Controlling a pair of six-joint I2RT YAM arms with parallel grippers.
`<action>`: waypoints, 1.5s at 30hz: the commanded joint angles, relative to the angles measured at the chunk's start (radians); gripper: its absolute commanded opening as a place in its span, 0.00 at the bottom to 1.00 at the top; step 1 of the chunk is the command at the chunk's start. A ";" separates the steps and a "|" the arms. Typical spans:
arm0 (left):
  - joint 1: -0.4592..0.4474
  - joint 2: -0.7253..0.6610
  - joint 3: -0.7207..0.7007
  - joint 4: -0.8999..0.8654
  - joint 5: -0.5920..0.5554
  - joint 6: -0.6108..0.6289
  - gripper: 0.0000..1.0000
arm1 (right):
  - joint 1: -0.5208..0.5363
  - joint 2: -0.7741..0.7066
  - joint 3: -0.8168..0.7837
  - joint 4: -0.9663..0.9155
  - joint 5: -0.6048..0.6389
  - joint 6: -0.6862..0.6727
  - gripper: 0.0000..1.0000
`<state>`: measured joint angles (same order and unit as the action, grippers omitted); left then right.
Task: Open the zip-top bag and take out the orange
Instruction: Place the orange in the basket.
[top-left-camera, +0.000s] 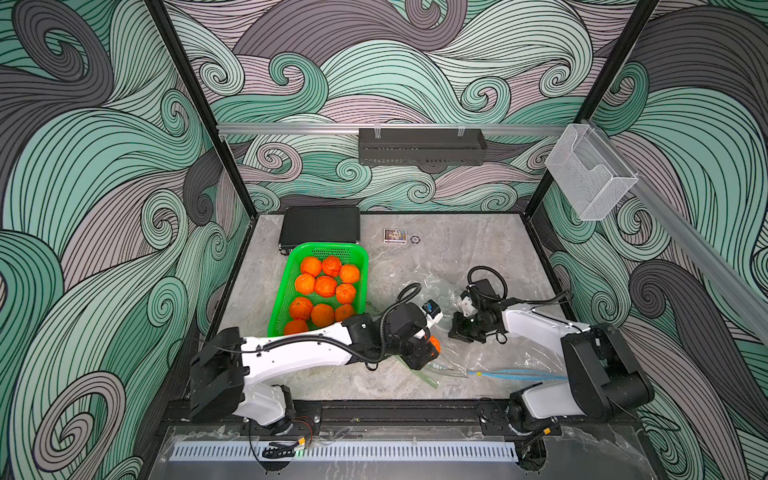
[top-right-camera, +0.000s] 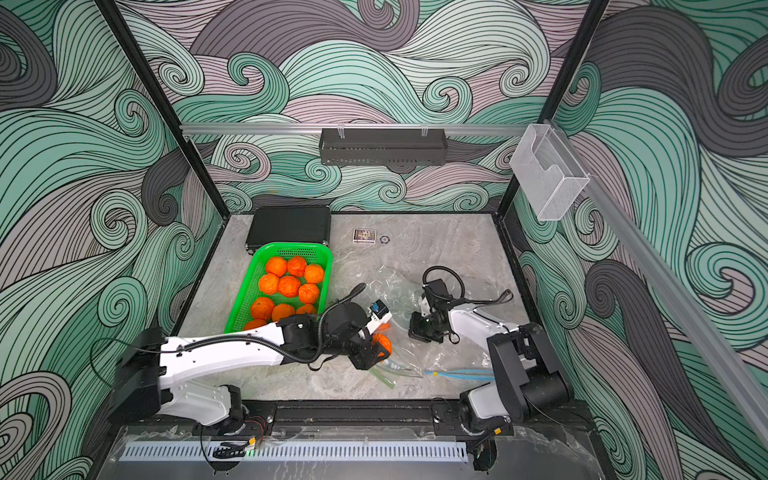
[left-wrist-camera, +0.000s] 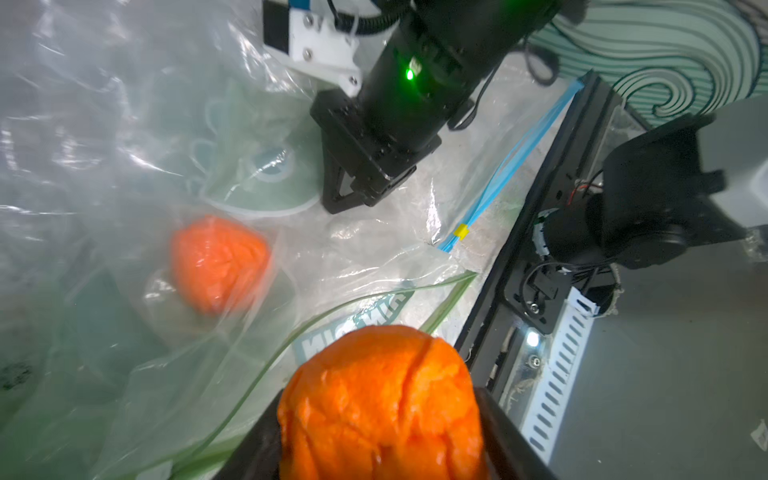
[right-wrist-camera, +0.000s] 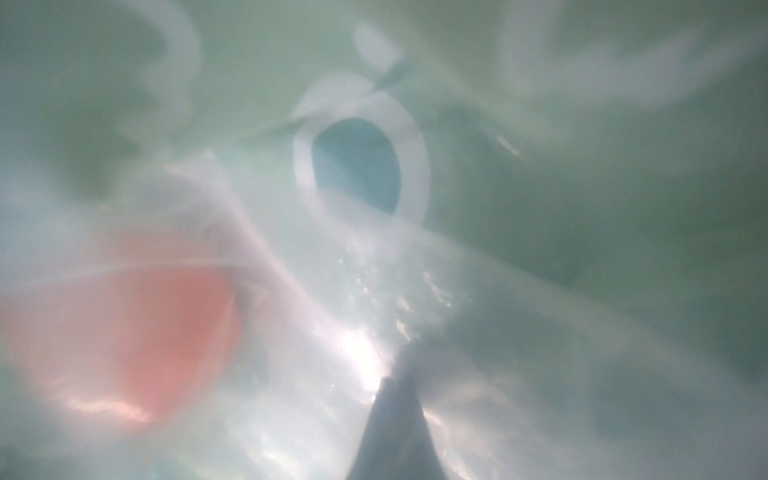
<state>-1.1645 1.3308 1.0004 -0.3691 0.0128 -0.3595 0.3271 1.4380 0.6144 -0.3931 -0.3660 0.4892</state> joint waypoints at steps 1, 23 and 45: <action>0.044 -0.103 0.042 -0.146 -0.116 -0.055 0.50 | 0.004 -0.005 -0.024 -0.036 0.056 0.015 0.00; 0.454 -0.272 -0.140 -0.545 -0.339 -0.299 0.47 | 0.004 -0.010 -0.030 -0.029 0.051 0.020 0.00; 0.571 -0.021 -0.226 -0.530 -0.440 -0.417 0.54 | 0.004 -0.007 -0.031 -0.023 0.041 0.018 0.00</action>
<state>-0.6075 1.2789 0.7689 -0.8925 -0.3664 -0.7544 0.3271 1.4284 0.6083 -0.3920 -0.3553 0.4984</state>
